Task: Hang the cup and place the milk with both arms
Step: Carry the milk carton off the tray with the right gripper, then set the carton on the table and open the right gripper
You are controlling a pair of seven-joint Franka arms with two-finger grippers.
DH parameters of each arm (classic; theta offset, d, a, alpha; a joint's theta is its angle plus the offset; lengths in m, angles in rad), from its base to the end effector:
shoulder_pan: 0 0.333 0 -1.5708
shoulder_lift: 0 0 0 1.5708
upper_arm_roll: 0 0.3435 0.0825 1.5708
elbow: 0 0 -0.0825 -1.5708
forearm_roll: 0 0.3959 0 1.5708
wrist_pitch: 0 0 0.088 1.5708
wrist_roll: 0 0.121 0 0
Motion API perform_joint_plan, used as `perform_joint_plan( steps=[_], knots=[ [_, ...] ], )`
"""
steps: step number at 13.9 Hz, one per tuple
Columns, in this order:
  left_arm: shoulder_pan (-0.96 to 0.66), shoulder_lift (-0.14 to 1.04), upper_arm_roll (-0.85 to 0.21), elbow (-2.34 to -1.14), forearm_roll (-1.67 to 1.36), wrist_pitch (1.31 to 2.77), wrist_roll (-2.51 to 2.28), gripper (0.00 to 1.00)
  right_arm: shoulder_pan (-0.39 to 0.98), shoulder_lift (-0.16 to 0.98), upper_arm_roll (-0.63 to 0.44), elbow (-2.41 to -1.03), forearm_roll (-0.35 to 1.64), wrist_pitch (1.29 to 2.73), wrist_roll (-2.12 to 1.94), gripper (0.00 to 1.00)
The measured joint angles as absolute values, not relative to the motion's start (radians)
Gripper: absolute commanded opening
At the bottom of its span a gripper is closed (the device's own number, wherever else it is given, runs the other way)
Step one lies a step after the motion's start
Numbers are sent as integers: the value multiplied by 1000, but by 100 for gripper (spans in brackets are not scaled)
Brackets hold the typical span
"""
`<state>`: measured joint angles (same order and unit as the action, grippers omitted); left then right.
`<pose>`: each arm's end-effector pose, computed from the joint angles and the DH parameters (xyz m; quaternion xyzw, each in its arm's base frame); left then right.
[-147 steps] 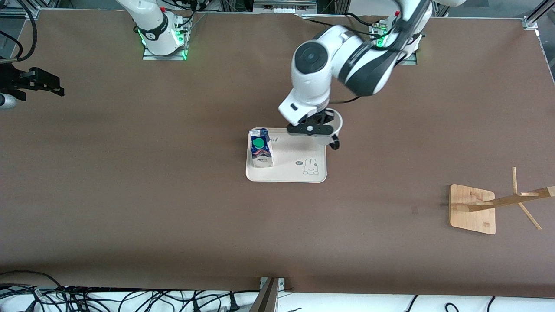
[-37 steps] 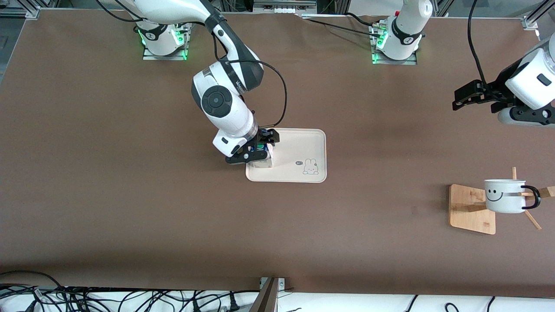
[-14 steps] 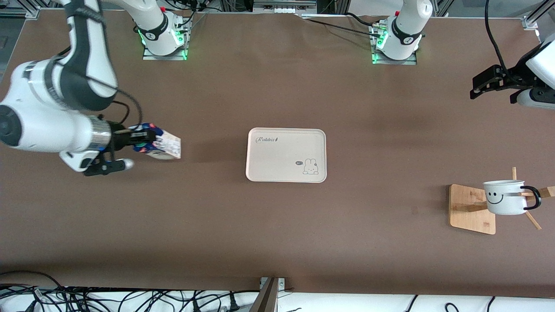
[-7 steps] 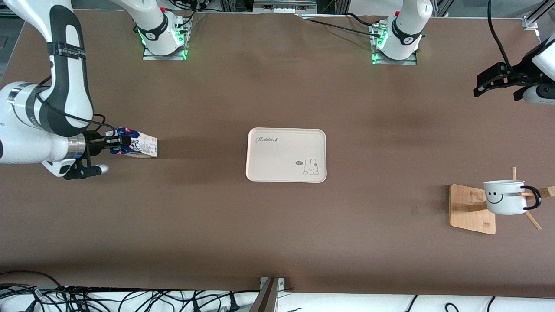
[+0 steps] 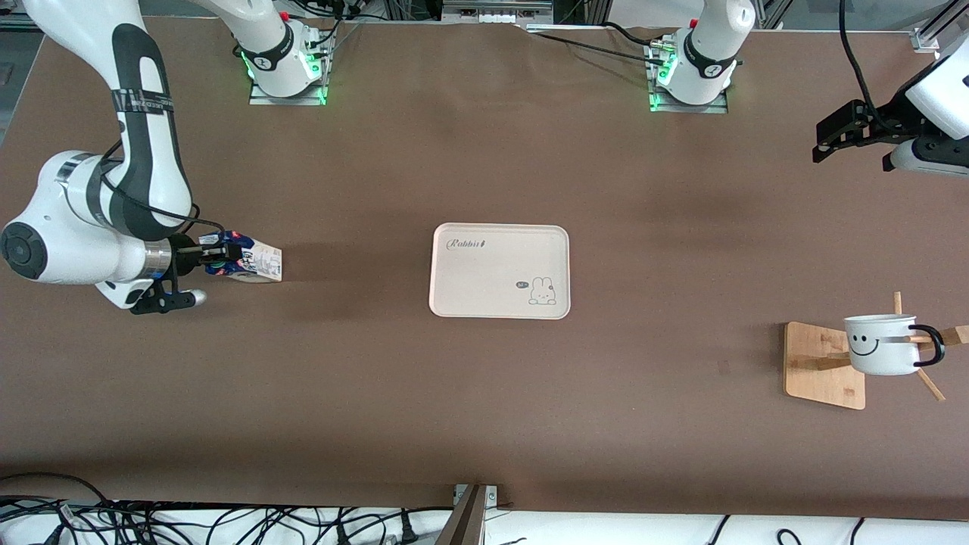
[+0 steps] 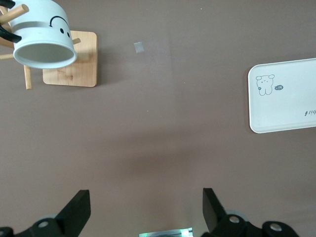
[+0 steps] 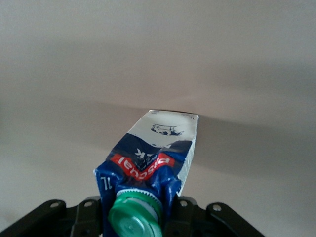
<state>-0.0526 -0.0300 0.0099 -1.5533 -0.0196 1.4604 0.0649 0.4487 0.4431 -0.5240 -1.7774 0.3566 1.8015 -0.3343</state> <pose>0.5433 -0.0257 0.6538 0.9980 -0.0545 -0.0313 0.0103 0.6238 0.0115 0.3187 -0.9820 -0.0581 0.1570 0.0871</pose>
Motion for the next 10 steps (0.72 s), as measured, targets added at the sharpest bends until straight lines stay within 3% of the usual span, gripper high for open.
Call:
perform_joint_plan(
  steps=[10],
  knots=[
    [-52,-24,19,-1557,-19,1438,61,100,463,440,-526,-1776,351,1764,-334,100]
  ],
)
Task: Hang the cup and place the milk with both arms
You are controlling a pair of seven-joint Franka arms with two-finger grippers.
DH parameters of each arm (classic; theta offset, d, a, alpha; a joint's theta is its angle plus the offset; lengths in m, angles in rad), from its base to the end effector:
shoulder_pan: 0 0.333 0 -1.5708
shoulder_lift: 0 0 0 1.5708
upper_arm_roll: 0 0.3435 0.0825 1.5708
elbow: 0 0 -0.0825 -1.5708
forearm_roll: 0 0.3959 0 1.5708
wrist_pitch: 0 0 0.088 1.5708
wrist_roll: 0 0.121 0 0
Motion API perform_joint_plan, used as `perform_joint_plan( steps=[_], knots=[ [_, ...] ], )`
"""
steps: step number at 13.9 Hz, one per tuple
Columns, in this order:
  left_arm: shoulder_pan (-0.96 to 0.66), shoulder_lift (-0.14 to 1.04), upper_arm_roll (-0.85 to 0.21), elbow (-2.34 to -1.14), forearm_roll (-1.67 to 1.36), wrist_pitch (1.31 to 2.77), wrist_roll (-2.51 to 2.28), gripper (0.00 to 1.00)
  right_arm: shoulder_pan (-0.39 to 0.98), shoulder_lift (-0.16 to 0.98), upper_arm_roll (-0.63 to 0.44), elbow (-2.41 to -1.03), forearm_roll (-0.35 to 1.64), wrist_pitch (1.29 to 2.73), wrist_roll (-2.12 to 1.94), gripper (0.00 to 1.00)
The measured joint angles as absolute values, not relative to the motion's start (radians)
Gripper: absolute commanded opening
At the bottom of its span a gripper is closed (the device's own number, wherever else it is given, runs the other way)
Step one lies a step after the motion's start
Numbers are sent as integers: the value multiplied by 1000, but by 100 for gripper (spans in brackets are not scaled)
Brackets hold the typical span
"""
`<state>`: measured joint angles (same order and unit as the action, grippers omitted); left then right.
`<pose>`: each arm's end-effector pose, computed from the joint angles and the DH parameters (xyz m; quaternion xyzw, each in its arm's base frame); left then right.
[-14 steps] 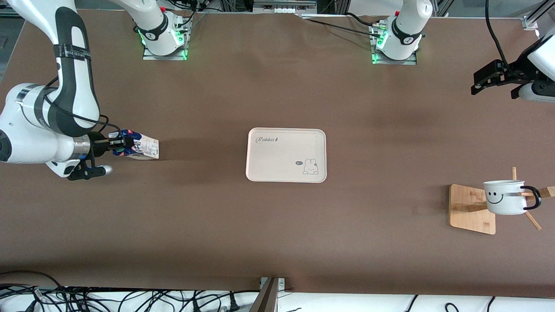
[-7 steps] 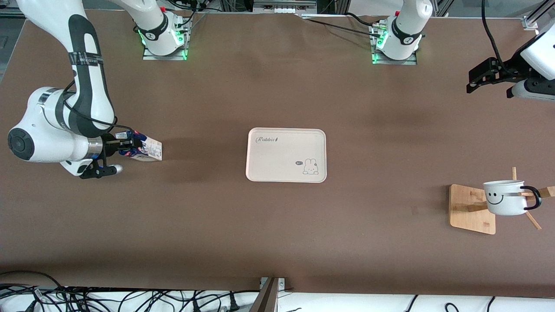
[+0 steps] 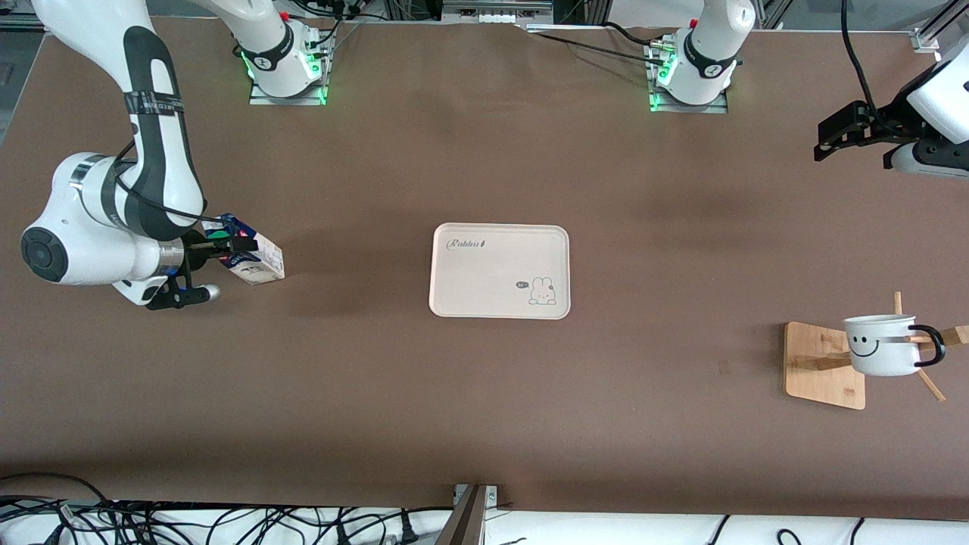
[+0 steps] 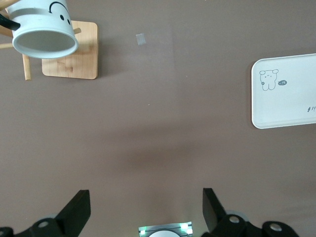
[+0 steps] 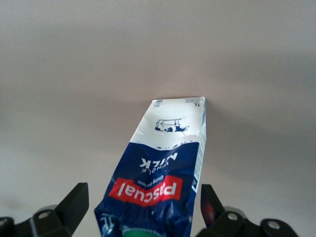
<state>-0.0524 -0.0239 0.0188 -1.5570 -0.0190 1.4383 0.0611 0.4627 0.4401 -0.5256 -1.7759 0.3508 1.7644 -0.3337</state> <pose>0.5425 -0.0206 0.6470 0.9977 -0.0481 -0.0472 0.0103 0.6187 0.0202 0.3197 -0.9786 -0.0661 0.1736 0.0885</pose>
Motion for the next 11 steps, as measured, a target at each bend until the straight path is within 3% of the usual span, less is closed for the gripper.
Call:
perform_joint_plan(
  steps=[3,7,11],
  knots=[
    [-52,-19,23,-1557,-19,1438,59,100,463,413,-527,-1697,302,1701,-334,100],
    [-52,10,23,-1554,-19,1444,56,100,463,369,-529,-1501,177,1498,-331,100],
    [-54,38,17,-1536,-19,1452,54,100,464,257,-526,-1447,15,1389,-334,100]
  ],
)
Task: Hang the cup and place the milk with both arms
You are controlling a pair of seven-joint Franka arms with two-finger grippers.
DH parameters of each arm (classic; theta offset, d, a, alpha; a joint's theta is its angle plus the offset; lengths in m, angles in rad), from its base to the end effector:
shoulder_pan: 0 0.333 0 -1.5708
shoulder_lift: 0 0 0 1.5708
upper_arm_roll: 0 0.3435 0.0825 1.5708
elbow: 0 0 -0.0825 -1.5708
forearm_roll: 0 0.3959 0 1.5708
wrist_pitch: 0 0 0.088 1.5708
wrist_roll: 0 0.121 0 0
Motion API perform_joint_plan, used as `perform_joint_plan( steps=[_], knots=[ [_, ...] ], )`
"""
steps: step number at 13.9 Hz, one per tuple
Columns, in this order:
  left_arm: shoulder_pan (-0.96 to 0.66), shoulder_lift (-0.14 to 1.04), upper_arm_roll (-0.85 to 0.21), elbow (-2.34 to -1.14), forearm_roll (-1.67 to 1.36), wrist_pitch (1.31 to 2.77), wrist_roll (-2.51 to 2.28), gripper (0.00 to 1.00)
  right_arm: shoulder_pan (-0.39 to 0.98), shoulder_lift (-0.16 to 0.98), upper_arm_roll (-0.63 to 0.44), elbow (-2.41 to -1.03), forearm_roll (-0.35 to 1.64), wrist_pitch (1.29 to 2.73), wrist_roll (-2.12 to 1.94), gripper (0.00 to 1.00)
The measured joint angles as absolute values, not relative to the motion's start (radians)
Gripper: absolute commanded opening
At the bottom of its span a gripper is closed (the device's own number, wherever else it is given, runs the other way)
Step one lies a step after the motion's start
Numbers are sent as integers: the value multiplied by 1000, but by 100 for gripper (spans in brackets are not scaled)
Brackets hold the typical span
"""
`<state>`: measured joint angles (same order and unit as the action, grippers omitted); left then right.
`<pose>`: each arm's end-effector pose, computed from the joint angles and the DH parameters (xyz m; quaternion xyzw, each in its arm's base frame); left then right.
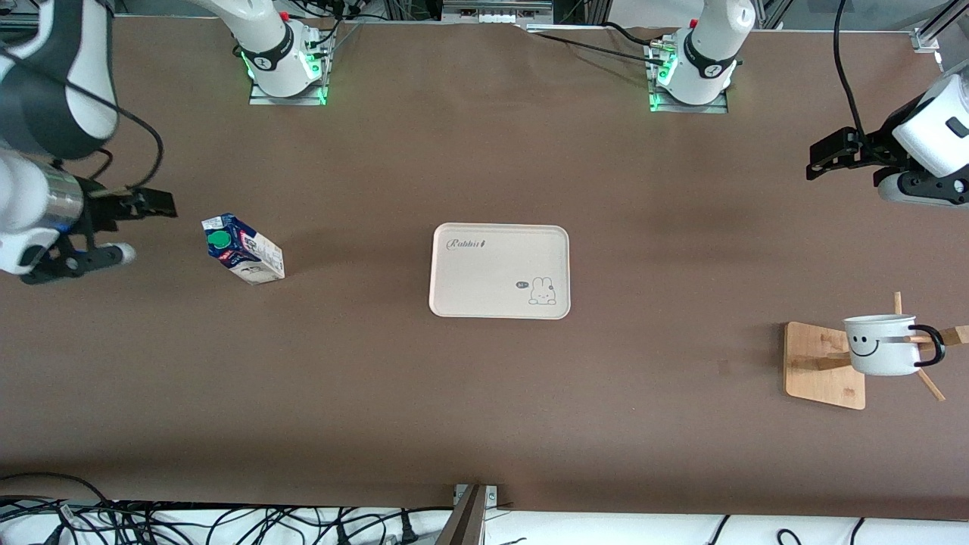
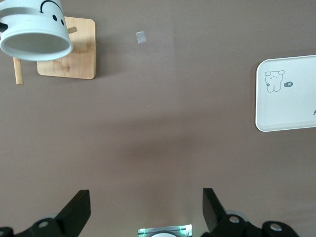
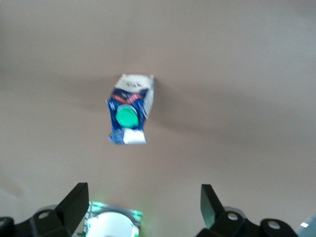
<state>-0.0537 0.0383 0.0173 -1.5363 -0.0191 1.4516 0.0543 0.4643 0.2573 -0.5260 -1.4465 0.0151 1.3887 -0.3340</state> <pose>0.5638 -0.0232 0.6232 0.9970 -0.0458 -0.0614 0.0097 0.6104 0.0011 0.5497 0.9796 0.1326 -0.1481 0.0283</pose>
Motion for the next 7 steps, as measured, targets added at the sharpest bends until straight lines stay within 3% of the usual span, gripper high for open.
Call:
perform_joint_plan(
  steps=[4,7],
  knots=[
    [-52,50,18,-1531,-19,1453,53,100,469,182,-485,-1453,-21,1318,-323,100],
    [-55,52,8,-1509,-19,1453,54,100,341,131,-312,-1499,-51,1327,-290,100]
  ],
)
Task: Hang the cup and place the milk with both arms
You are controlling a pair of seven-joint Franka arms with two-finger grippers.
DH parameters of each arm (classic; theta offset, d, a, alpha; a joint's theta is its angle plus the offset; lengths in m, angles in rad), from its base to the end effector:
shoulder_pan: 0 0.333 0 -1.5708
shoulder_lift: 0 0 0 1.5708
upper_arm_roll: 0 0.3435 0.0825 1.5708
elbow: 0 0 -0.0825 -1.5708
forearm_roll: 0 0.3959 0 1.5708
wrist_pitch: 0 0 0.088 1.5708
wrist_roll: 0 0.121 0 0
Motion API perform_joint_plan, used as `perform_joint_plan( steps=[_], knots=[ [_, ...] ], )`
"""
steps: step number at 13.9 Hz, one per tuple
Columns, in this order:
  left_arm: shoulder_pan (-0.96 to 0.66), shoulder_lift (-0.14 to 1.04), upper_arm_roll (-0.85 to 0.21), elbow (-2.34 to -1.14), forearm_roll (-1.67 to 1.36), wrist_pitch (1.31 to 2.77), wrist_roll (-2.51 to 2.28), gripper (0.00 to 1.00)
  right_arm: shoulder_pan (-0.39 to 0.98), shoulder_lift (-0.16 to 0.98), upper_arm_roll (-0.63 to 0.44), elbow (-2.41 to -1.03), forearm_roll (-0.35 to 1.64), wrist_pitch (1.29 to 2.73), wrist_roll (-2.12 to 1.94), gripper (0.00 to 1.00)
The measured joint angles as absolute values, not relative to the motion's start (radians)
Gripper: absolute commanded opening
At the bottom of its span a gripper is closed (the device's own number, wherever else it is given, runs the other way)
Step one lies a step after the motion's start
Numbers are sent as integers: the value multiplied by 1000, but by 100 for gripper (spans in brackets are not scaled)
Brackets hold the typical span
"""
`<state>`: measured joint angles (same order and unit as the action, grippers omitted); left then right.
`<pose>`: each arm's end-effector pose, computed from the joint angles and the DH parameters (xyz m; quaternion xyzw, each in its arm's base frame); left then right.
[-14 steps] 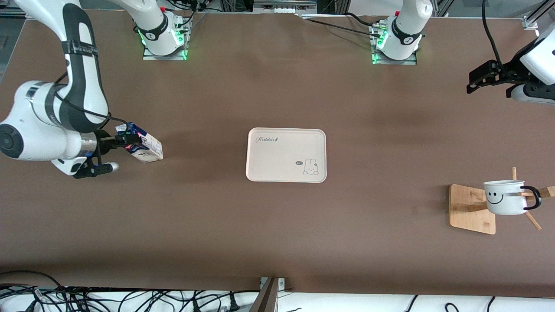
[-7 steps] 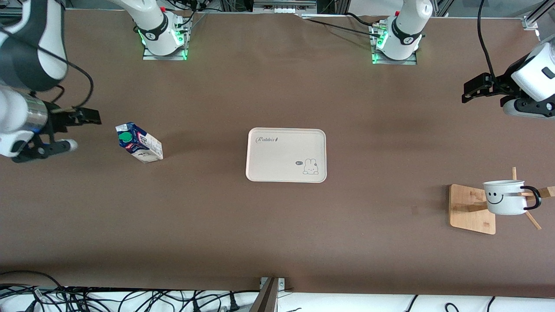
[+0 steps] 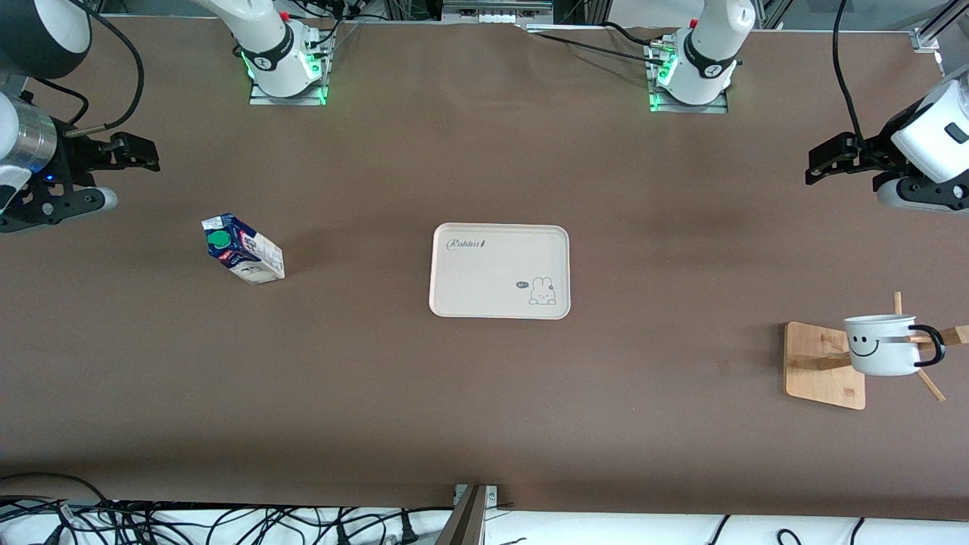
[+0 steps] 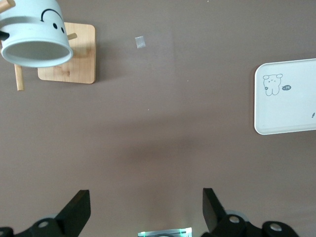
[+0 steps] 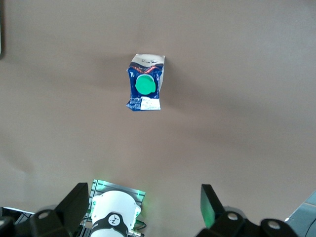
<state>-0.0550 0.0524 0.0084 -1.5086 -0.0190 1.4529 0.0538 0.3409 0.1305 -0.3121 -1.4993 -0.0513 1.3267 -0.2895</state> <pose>0.5691 -0.0292 0.6283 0.9972 -0.0507 -0.0540 0.0095 0.5725 0.0208 0.5839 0.9762 0.1525 -0.1524 0.0259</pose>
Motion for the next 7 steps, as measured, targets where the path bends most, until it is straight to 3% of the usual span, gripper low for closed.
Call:
perform_joint_plan(
  steps=[5,7],
  knots=[
    [-56,53,-3,-1502,-19,1475,54,100,100,17,-75,-1653,-71,1474,-242,100],
    [-54,56,-2,-1502,-19,1500,54,100,68,-14,-45,-1687,-71,1509,-183,100]
  ],
)
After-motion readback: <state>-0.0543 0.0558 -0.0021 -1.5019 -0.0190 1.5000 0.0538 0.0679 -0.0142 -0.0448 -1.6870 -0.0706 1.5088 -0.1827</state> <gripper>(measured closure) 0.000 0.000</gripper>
